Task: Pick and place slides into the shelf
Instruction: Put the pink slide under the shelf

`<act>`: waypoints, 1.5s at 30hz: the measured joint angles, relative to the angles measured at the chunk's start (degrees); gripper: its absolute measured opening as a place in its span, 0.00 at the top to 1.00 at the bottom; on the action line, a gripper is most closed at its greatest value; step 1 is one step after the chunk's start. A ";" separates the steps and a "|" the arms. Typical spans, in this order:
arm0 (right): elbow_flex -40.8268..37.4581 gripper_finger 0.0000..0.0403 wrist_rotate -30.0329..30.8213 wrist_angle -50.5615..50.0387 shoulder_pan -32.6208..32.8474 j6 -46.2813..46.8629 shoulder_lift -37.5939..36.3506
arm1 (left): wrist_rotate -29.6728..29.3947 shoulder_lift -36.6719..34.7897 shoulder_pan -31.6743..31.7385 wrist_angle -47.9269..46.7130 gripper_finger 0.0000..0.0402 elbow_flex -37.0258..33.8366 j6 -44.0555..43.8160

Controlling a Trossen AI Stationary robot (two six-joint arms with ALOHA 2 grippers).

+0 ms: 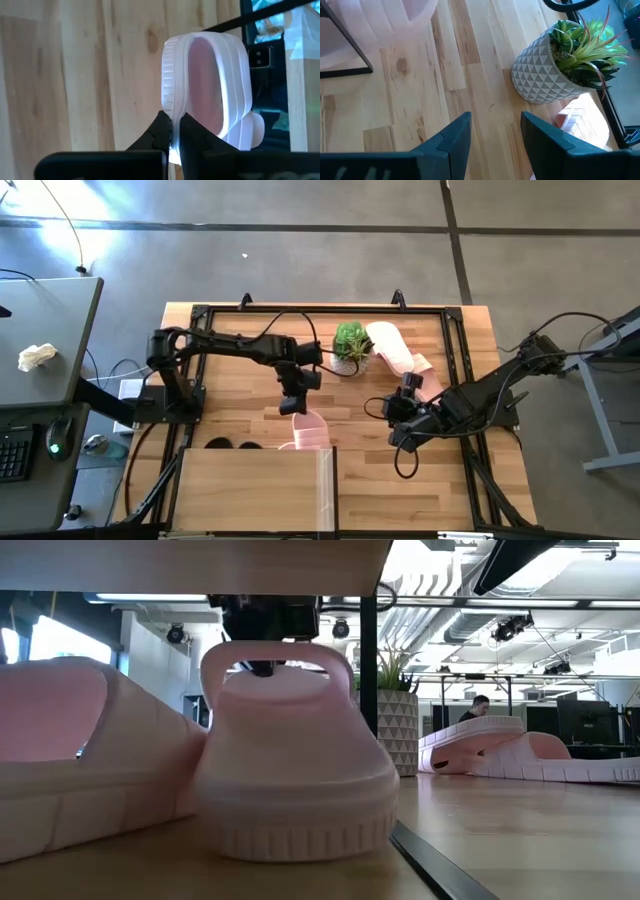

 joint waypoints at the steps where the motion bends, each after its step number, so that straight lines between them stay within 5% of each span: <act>1: 0.00 0.60 0.00 0.02 0.00 0.00 0.00 | -0.02 0.00 -0.51 0.22 0.99 0.00 0.54; 22: 0.00 0.60 -0.68 0.01 0.02 -1.08 0.00 | -1.06 0.04 -4.53 1.11 0.95 0.02 3.76; 36: 0.00 0.60 -1.92 1.20 0.02 -1.07 0.00 | -5.56 0.04 -4.95 0.26 0.58 0.00 5.52; 45: 0.00 0.60 -2.14 1.16 0.00 0.02 0.00 | -19.55 0.04 -4.54 0.62 0.38 0.00 4.74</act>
